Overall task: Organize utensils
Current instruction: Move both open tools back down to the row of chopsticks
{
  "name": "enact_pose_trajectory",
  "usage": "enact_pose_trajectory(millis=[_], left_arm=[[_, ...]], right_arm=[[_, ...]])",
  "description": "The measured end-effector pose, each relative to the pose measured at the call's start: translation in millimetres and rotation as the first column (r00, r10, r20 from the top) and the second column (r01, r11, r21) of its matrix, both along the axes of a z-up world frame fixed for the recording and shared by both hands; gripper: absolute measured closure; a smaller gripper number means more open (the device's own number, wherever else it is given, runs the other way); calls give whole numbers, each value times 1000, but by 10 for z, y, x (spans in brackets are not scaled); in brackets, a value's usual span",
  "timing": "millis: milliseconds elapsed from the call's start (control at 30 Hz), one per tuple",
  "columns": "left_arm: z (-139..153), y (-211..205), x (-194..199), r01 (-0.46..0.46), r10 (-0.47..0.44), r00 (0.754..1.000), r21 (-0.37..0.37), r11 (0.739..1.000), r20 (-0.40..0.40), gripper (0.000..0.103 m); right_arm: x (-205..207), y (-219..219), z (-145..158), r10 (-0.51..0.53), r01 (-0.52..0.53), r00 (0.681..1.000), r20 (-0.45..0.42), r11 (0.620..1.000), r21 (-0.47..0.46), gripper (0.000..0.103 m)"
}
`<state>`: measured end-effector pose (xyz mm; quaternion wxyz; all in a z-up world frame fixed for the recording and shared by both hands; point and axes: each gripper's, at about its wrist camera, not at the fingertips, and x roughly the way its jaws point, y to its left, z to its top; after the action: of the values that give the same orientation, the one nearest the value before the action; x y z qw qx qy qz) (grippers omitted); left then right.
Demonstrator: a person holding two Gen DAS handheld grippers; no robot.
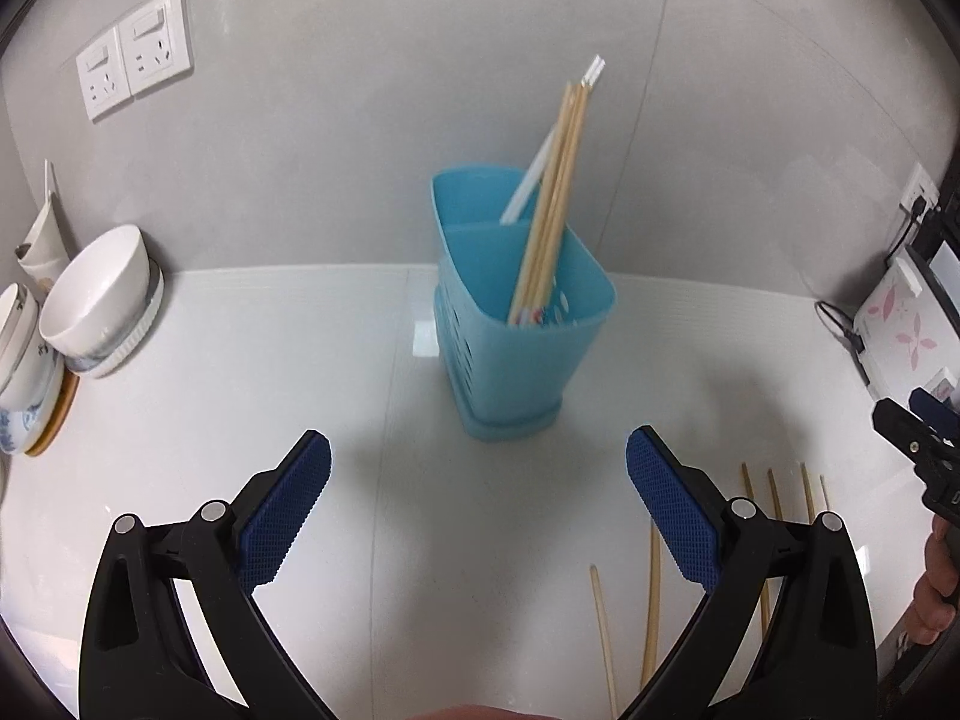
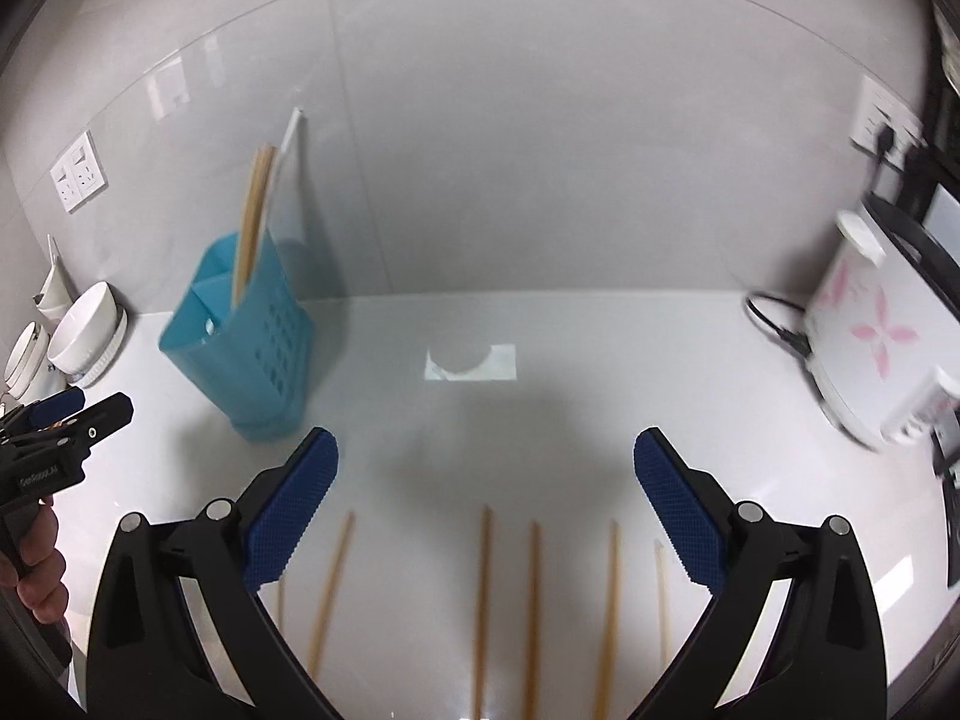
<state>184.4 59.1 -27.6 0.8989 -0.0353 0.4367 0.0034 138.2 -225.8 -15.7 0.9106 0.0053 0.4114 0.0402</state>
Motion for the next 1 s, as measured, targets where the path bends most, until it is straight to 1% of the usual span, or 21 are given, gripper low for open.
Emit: enact_pose_trajectory(millis=[167, 300, 400, 500, 567, 733, 800, 867, 933, 1000], left_arm=[[-215, -149, -160, 12, -13, 997, -7, 1000, -75, 6], [-420, -253, -285, 14, -13, 992, 5, 1000, -129, 6], [-607, -336, -385, 16, -16, 983, 0, 1000, -183, 6], [-787, -406, -460, 13, -10, 974, 12, 1000, -228, 6], [-885, -427, -487, 7, -5, 966, 6, 1000, -260, 6], [-1098, -523, -538, 12, -4, 946, 24, 1000, -325, 6], [-1186, -564, -563, 12, 2, 937, 39, 999, -348, 6], [-1268, -595, -579, 16, -1, 929, 38, 999, -371, 6], [-1319, -619, -597, 19, -2, 924, 42, 999, -382, 6], [-1343, -632, -609, 21, -1, 922, 47, 999, -387, 6]], right_arm=[[-248, -195, -169, -32, 31, 998, -61, 999, -16, 8], [-389, -245, -373, -39, 36, 992, -122, 999, -23, 8], [-465, -263, -511, -30, 26, 984, -173, 999, -25, 8], [-516, -277, -689, -20, 17, 970, -244, 1000, -14, 11], [-551, -288, -779, -22, 19, 960, -279, 1000, -12, 12], [-598, -276, -1004, -26, 15, 929, -368, 999, -34, 16], [-611, -251, -1062, -25, 6, 922, -386, 999, -49, 18], [-634, -222, -1122, -18, -8, 915, -404, 998, -63, 21], [-660, -207, -1161, -18, -16, 908, -418, 997, -76, 21], [-667, -184, -1200, -14, -27, 901, -434, 996, -88, 24]])
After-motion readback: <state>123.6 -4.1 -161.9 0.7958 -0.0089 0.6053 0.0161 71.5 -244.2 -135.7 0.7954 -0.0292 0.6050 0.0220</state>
